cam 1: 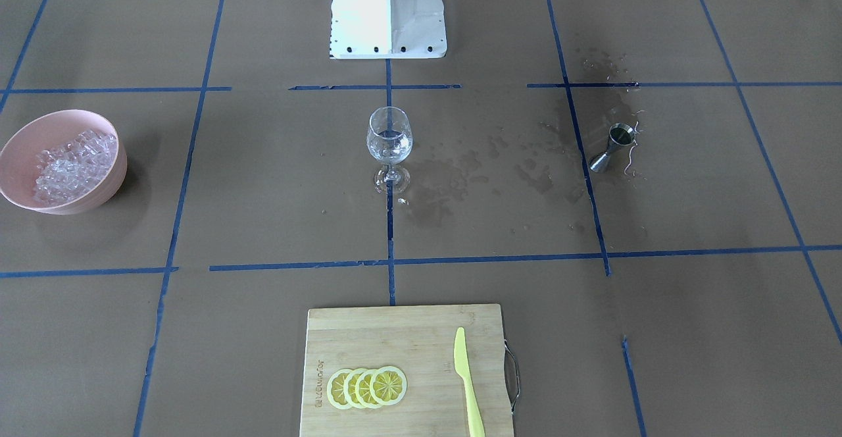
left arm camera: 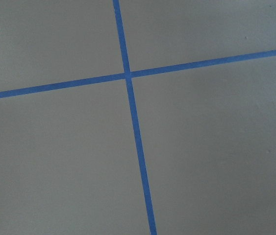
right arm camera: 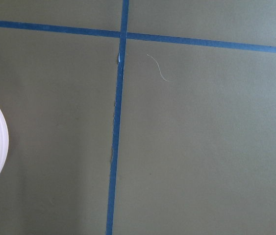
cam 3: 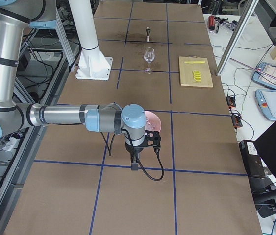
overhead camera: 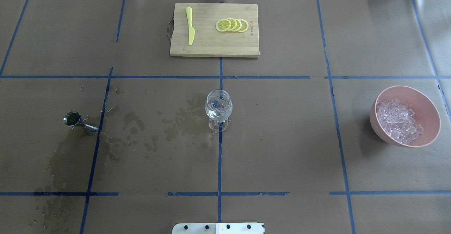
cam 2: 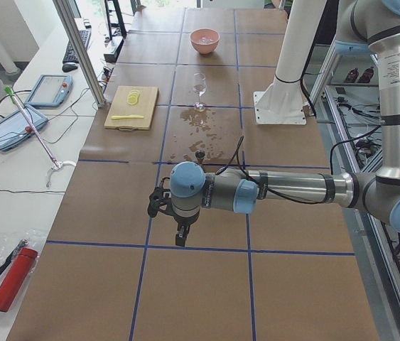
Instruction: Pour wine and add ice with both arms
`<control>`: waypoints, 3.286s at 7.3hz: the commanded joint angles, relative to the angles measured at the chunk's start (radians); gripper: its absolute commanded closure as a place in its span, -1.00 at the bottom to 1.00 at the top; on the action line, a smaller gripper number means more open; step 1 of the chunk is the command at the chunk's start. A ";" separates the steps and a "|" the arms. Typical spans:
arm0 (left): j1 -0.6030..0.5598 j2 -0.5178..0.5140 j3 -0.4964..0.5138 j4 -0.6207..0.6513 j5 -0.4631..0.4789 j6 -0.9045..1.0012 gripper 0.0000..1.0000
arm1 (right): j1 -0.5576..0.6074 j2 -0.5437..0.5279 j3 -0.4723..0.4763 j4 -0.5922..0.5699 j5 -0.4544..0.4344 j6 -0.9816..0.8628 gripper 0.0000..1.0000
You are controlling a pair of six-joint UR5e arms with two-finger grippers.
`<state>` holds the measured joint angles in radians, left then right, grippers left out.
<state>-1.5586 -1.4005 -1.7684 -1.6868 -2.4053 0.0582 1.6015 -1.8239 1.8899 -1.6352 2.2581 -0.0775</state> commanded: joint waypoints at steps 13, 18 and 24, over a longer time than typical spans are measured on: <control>-0.008 -0.018 0.017 -0.480 0.002 -0.009 -1.00 | -0.003 0.014 0.048 0.186 0.101 0.018 -1.00; -0.005 -0.031 0.084 -0.839 0.008 -0.121 -1.00 | -0.003 0.024 0.069 0.187 0.103 0.018 -1.00; 0.335 -0.075 -0.058 -1.017 0.304 -0.598 -1.00 | -0.012 0.028 0.066 0.301 0.103 0.115 -0.99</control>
<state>-1.3381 -1.4773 -1.8043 -2.6319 -2.2308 -0.3926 1.5914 -1.7947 1.9563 -1.3491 2.3607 -0.0182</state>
